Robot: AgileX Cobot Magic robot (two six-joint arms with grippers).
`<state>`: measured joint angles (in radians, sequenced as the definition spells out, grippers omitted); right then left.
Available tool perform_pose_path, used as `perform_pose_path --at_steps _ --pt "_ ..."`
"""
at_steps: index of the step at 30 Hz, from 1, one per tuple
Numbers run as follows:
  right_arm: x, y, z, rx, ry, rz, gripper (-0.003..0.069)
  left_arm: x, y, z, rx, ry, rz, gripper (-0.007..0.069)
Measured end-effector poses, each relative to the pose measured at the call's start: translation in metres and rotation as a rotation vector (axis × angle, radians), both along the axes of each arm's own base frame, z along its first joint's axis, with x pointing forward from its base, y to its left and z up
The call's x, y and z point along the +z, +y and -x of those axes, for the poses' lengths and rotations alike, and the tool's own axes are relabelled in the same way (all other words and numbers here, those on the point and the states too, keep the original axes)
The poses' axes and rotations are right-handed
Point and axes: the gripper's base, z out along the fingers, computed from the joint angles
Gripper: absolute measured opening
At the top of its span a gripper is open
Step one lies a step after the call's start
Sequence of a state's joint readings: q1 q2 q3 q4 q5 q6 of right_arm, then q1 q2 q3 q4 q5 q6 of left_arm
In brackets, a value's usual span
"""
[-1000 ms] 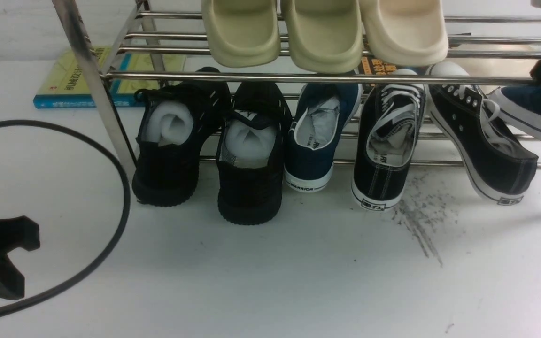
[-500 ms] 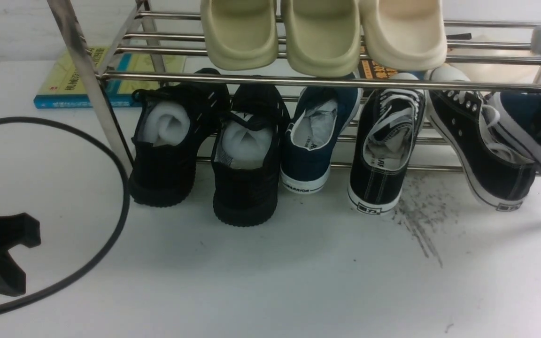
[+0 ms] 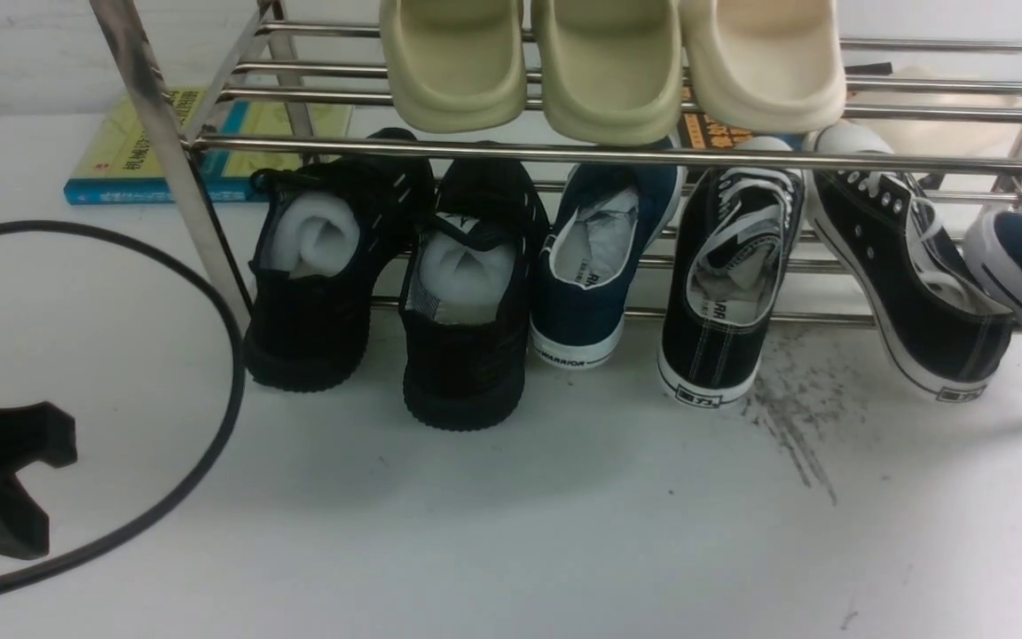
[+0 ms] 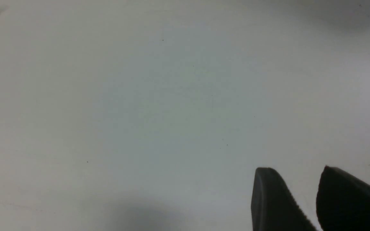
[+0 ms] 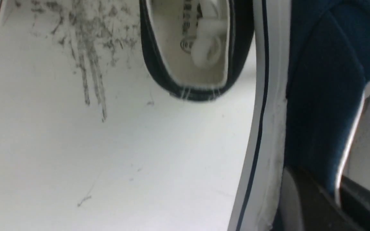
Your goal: Take the shoes off the shelf with your hand on the white table.
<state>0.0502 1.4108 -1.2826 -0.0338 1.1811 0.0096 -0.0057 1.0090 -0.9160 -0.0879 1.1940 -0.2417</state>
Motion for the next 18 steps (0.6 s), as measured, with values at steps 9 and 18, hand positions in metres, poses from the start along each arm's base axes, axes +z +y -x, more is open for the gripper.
perform_pose_path --at_steps 9,18 --pt "0.037 0.0 0.044 -0.034 -0.073 -0.044 0.0037 0.0 0.0 -0.001 0.001 -0.015 0.0 0.0242" --pt "0.068 0.025 0.1 0.084 -0.217 -0.18 0.0037 0.001 0.0 -0.002 0.002 -0.022 0.0 0.0242"
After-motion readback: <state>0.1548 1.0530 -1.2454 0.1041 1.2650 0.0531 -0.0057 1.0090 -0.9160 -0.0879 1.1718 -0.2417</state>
